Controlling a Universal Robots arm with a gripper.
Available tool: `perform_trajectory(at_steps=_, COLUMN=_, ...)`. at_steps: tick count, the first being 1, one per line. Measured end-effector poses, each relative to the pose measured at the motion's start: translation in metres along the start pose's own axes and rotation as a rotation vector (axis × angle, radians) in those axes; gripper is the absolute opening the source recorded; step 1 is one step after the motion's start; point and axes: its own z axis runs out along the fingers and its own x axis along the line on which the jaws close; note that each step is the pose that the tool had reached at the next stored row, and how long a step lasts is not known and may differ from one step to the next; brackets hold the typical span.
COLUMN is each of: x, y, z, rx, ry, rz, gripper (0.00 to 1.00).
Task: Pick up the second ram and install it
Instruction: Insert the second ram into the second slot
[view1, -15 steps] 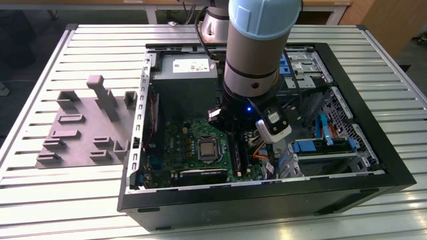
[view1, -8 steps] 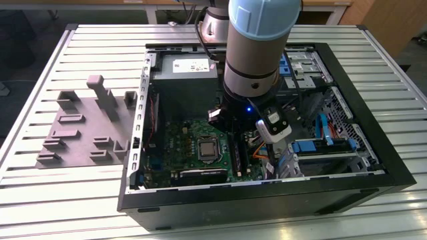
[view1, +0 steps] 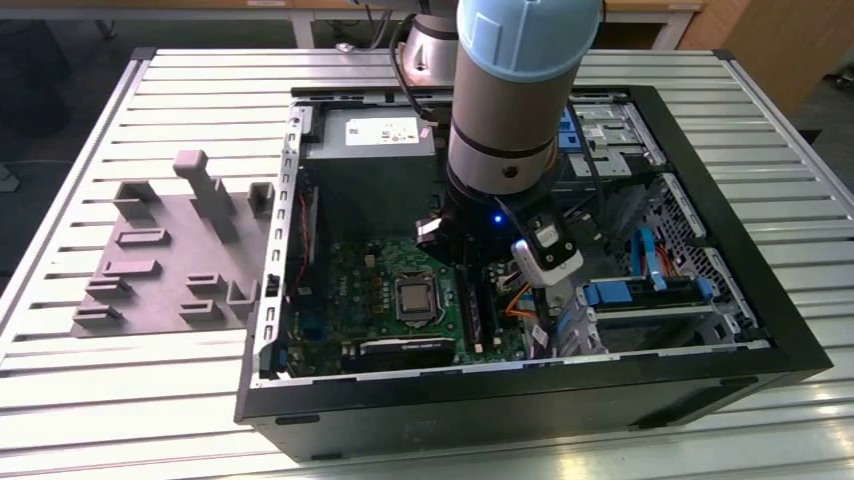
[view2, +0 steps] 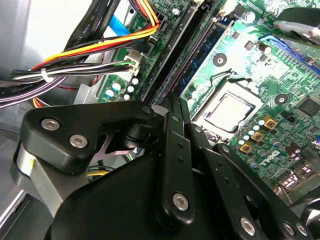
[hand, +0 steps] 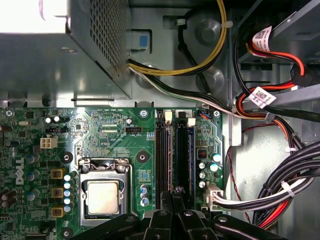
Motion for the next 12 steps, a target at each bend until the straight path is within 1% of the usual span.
perform_trajectory(at_steps=7, x=0.0000, y=0.0000, z=0.0018, rx=-0.0002, ry=0.0000, rz=0.000, gripper=0.11)
perform_trajectory(at_steps=12, x=0.0000, y=0.0000, z=0.0019, rx=0.0000, ry=0.0000, rz=0.000, gripper=0.11)
